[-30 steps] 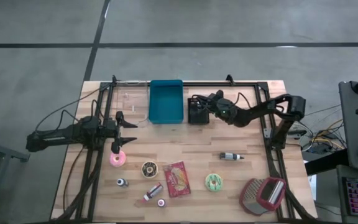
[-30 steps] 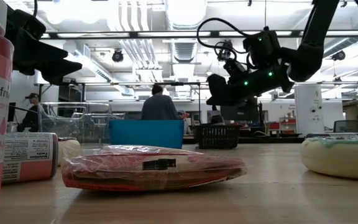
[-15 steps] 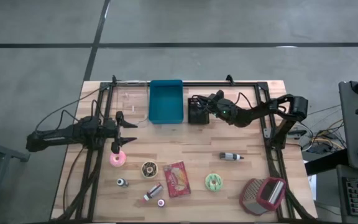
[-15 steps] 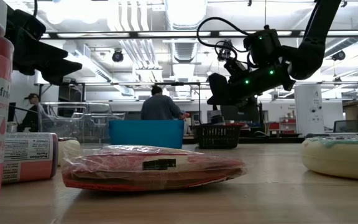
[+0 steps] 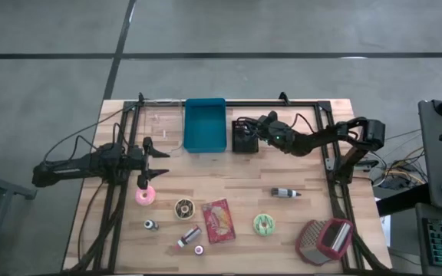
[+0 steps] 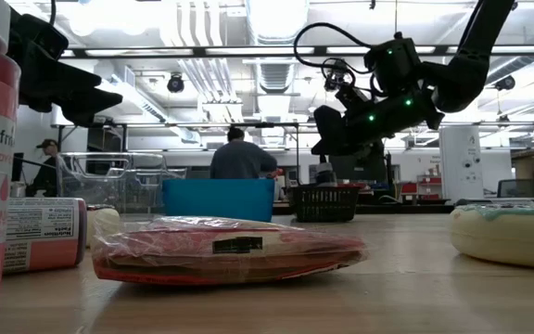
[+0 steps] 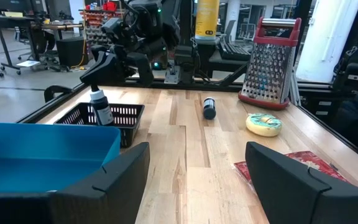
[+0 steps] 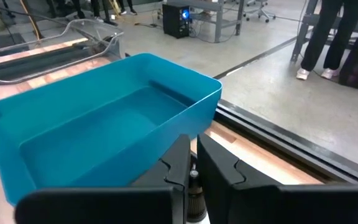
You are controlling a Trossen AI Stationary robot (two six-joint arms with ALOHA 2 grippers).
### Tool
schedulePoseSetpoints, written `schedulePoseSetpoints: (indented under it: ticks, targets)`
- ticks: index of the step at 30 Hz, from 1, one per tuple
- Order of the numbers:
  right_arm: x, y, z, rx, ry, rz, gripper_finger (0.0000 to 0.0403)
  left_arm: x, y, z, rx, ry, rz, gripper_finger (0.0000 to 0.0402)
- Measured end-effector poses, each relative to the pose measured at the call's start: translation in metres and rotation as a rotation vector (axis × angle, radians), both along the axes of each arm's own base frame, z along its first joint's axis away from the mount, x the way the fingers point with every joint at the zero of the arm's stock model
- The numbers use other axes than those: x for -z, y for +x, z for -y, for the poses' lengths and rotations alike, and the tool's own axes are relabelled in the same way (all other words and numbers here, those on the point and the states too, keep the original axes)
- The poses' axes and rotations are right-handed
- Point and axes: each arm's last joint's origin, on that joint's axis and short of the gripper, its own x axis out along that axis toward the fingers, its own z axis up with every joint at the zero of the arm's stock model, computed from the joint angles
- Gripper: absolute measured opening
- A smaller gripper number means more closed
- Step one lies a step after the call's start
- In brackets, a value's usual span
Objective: Pick & Place Food Item
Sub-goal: Put the middle black food coloring into the black bin, then put the top black food coloring into the black bin
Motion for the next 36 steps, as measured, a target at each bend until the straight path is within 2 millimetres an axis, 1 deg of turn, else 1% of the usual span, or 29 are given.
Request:
schedulePoseSetpoints:
  ticks: [8,12,16,23,28,33,36]
  targets:
    - [0.0,0.0,0.0,0.009,-0.005,-0.003,0.0072,0.0,0.0,0.0,-0.001,0.0,0.0,0.0273]
    - [-0.002,0.0,0.0,0.01,-0.009,0.007,0.0086,0.0,0.0,0.0,-0.001,0.0,0.0,0.0273]
    - [-0.01,-0.001,0.0,0.009,-0.032,0.028,0.0088,0.0,0.0,0.0,0.0,0.0,0.0,0.0273]
    - [-0.032,-0.007,-0.004,-0.003,-0.058,0.071,0.0086,0.0,0.0,0.0,0.0,0.0,0.0,0.0273]
    - [-0.048,-0.011,-0.019,-0.098,-0.035,0.051,0.0081,0.0,0.0,0.0,0.0,0.0,0.0,0.0273]
    - [-0.064,-0.015,-0.045,-0.234,0.041,0.086,0.0081,0.0,0.0,0.0,-0.001,0.0,0.0,0.0273]
    - [-0.069,-0.017,-0.063,-0.316,0.074,0.079,0.0084,0.0,0.0,0.0,0.0,0.0,0.0,0.0273]
